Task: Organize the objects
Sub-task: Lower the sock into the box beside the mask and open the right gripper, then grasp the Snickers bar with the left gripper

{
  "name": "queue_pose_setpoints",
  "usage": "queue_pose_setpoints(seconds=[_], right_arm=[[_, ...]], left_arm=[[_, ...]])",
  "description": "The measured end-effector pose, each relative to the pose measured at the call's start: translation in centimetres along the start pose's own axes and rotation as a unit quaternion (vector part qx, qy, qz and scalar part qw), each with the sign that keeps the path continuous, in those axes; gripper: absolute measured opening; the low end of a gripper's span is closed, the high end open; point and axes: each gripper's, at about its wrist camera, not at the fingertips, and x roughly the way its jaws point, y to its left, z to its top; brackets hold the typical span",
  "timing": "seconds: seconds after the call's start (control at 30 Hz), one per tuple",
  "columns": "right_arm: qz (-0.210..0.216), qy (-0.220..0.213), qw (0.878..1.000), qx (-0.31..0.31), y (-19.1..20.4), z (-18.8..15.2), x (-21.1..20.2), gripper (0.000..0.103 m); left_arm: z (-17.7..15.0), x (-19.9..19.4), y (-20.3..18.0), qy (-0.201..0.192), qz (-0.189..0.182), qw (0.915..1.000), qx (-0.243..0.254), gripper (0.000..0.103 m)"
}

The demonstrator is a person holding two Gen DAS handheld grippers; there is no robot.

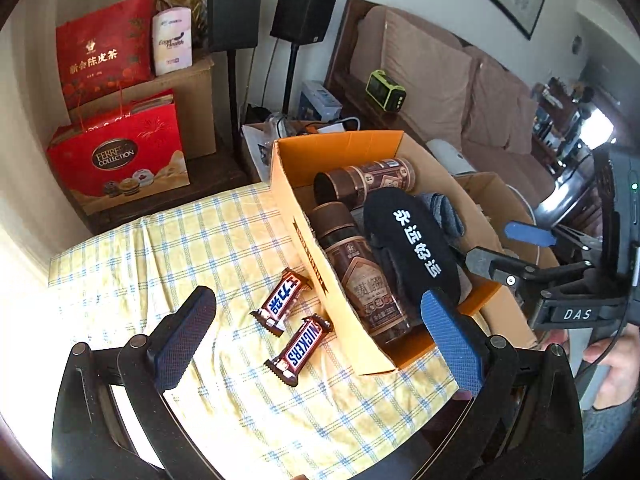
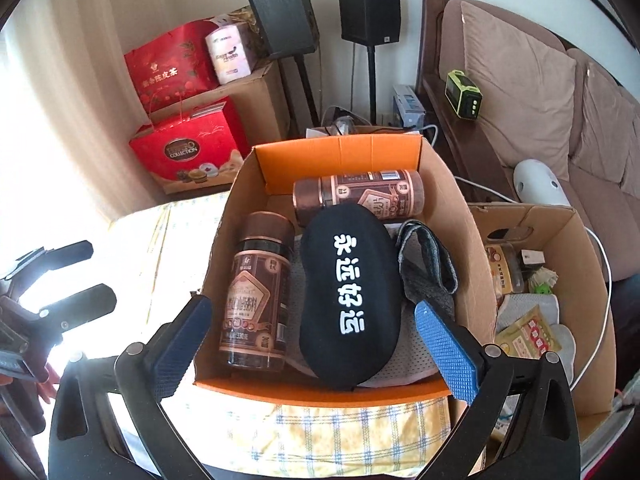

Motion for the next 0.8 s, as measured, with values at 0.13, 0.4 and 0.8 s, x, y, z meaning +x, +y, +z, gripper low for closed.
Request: queue_pose_setpoints(seconds=[0.13,0.4,0.8], right_arm=[[0.0,-0.009,1.0,-0.009,1.7,-0.1,-0.3,0.102],[0.005,-0.017,0.999,-0.032,4.7,-0.6,-0.1,0.102],[0.023,-0.023,0.998,-0.048,7.9,-1.4,0.9,0.102]], left_arm=[[-1.7,-0.7,1.0,-0.004,0.012,0.9999,-0.003,0.103],[-3.9,-2.0,3.1,-0.01,0.023,0.9994,-0.022,0.103],[-6.5,-2.2,5.8,-0.014,0.039,0.9981,-0.046,0.103]])
